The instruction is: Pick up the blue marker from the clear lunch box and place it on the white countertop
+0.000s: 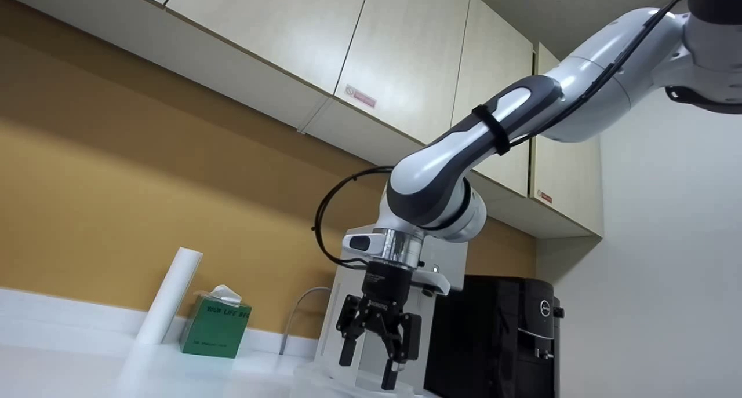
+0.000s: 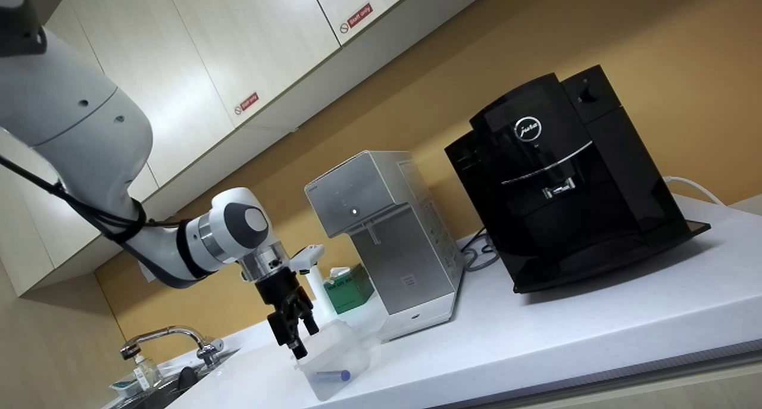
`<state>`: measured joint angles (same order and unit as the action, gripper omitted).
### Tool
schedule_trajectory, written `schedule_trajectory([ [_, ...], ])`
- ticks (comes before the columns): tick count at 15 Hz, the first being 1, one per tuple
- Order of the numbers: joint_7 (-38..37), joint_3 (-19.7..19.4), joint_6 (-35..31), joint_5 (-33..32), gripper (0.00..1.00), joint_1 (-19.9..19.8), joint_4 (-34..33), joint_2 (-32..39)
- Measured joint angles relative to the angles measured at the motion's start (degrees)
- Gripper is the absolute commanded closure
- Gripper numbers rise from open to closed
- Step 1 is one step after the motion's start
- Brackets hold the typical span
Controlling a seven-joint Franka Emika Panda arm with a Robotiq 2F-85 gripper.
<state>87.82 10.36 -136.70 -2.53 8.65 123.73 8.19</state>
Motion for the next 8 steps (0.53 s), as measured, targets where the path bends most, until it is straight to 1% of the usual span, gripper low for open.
schedule_trajectory([
  [8, -0.4, 0.0, -0.2, -1.2, 0.00, 0.1, 0.0, 0.9],
])
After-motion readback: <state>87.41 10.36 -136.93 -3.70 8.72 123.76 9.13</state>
